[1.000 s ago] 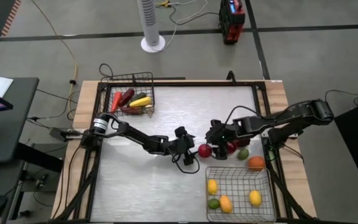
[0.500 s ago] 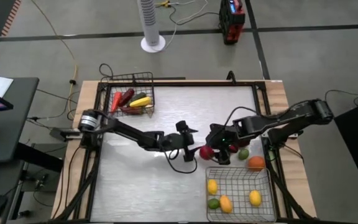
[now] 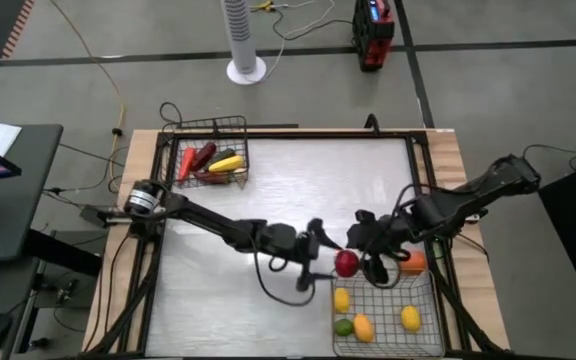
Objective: Sort produce into baskets
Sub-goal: Put the left tomato into the gold wire basket, then put the tomato into the gold wire basket
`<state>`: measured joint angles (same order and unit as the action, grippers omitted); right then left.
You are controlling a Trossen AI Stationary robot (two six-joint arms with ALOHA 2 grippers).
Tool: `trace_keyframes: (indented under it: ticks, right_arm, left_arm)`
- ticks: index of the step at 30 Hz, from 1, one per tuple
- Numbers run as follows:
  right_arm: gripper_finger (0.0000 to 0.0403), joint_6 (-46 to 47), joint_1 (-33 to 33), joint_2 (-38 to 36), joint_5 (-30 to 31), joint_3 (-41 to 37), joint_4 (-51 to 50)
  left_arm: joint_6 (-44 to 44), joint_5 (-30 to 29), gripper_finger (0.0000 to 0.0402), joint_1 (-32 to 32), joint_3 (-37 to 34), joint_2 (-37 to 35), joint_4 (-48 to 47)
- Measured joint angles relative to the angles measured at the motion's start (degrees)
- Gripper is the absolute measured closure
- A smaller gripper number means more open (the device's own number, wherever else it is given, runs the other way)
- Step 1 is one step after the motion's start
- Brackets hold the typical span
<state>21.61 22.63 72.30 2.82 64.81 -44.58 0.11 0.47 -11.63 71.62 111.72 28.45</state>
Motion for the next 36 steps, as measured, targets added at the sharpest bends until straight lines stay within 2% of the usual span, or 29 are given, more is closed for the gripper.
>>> trace_keyframes:
  ticks: [6,12,15,18,25,28,33,36]
  right_arm:
    - [0.0116,9.85,6.48,-0.59,2.69,-0.35,-4.39]
    - [0.0117,14.33,10.54,-0.56,2.20,-0.26,-5.94]
    - [0.0117,15.08,11.27,-1.65,10.28,-0.25,-9.76]
    - [0.0117,17.32,9.85,-2.63,14.46,-0.66,-16.10]
    - [0.0117,15.87,1.95,-4.48,13.75,-7.01,-19.57]
    - [0.0117,12.85,-1.48,-4.48,12.06,-9.98,-18.78]
    - [0.0116,6.05,-6.31,-3.36,10.32,-13.67,-14.32]
    - [0.0116,0.67,-8.15,-2.09,8.53,-14.82,-10.81]
  left_arm:
    - [3.10,-1.26,0.0056,-1.30,5.92,1.54,-12.51]
    - [3.13,4.67,0.0056,-1.41,6.48,1.49,-14.08]
    - [4.53,3.93,0.0056,-0.99,6.16,1.00,-16.91]
    - [4.89,3.80,0.0056,0.24,5.97,-0.74,-15.90]
    - [4.91,2.00,0.0056,1.38,-3.37,-1.83,-3.33]
    - [4.81,-1.67,0.0056,1.50,-7.58,-3.80,0.89]
    - [5.20,-10.38,0.0056,-0.93,-13.28,-7.61,-0.20]
    - [5.47,-16.55,0.0056,-3.09,-15.79,-12.39,-3.13]
